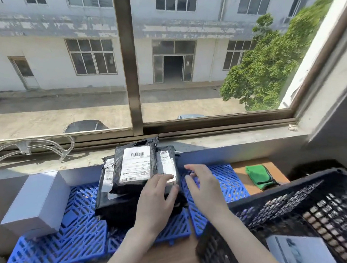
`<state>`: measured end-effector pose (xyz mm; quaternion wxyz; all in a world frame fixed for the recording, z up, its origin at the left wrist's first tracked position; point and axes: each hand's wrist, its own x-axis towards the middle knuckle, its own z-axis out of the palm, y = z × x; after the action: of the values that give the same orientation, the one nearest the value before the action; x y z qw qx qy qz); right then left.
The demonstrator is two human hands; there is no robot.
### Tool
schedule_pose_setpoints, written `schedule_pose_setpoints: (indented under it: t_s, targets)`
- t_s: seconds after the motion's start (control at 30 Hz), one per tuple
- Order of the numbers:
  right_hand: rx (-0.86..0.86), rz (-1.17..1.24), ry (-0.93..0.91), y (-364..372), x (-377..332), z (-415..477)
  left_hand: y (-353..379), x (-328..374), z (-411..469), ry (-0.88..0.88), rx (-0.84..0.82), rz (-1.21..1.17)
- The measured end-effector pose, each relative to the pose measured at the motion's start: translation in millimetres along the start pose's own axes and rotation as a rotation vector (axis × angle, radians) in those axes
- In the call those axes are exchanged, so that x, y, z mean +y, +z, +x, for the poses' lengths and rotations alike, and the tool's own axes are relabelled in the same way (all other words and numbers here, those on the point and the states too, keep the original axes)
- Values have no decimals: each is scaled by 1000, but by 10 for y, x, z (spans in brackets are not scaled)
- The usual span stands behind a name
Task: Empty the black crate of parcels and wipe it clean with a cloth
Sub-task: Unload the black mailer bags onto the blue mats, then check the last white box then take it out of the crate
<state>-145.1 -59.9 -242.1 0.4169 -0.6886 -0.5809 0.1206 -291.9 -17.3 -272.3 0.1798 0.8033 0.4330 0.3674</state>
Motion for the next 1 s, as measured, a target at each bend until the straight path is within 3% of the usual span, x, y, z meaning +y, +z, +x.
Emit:
schedule_pose_setpoints:
  t_s: [0.17,0.33,0.7,1.0]
  targets:
    - [196,-15,61,-927,457,-317,446,963,-127,48,-59,-162]
    - [222,-74,155,-1654,1099,-701,1039,1693,-371,36,-125,-220]
    - [-236,-243,442,-2428,2147,-1154,2200,2302,-846,-96,-729,75]
    - [-641,-530,510,-2388,2870,-1089,3065,2156,-719,-79,-873,203]
